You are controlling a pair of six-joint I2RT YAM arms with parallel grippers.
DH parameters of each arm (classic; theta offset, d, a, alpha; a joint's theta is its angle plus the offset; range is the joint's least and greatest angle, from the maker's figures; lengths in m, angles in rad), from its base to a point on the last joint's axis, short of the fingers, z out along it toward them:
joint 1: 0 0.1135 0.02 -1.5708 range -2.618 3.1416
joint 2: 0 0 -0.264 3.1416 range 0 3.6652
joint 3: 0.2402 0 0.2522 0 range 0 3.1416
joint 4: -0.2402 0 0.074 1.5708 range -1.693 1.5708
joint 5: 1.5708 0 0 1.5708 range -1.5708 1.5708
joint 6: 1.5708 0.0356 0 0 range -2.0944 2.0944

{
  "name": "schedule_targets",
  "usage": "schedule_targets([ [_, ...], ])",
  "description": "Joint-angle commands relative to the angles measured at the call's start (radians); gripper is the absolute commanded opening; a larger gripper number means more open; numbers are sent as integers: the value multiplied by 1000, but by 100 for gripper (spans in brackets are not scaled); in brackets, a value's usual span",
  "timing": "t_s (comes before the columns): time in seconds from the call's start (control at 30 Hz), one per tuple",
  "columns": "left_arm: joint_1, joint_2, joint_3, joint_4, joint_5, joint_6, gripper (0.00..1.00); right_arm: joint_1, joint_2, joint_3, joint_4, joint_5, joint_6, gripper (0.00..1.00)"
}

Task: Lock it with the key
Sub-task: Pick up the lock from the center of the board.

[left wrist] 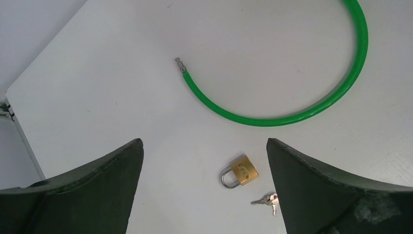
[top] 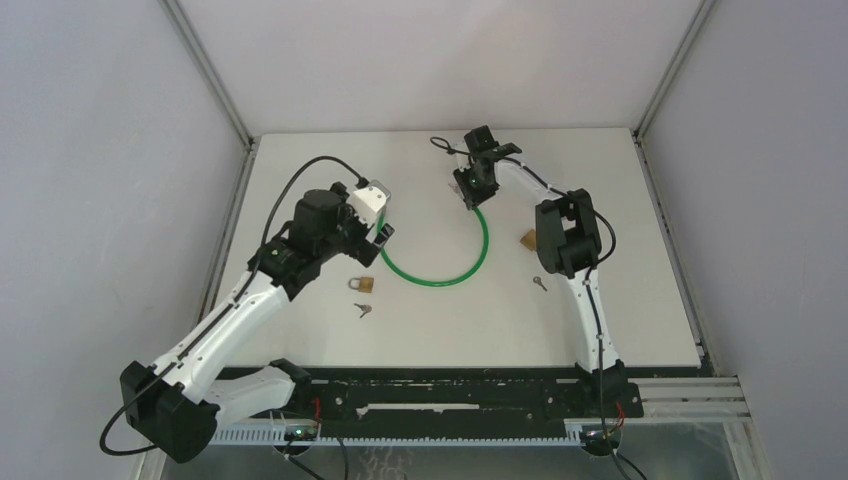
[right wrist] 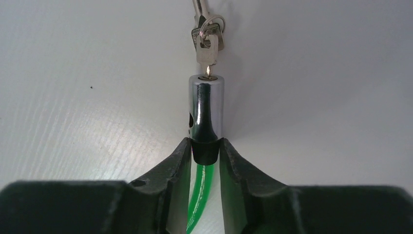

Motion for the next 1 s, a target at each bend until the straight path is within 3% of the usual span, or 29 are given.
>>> schedule_targets([
  [0.0, 11, -20, -18, 47, 5, -29, 100, 11, -25, -4, 24, 46, -20, 30],
  [0.33, 27, 90, 33, 16, -12, -73, 100, 8, -211, -260, 132, 55, -38, 0],
  [0.67, 27, 258, 93, 3, 48, -162, 98, 17, -473, -591, 192, 70, -3, 0],
  [0.77, 27, 340, 112, -6, 80, -199, 92, 14, -543, -655, 195, 80, 6, 0],
  [0.97, 27, 485, 162, -11, 159, -244, 94, 18, -611, -721, 208, 41, 49, 0],
])
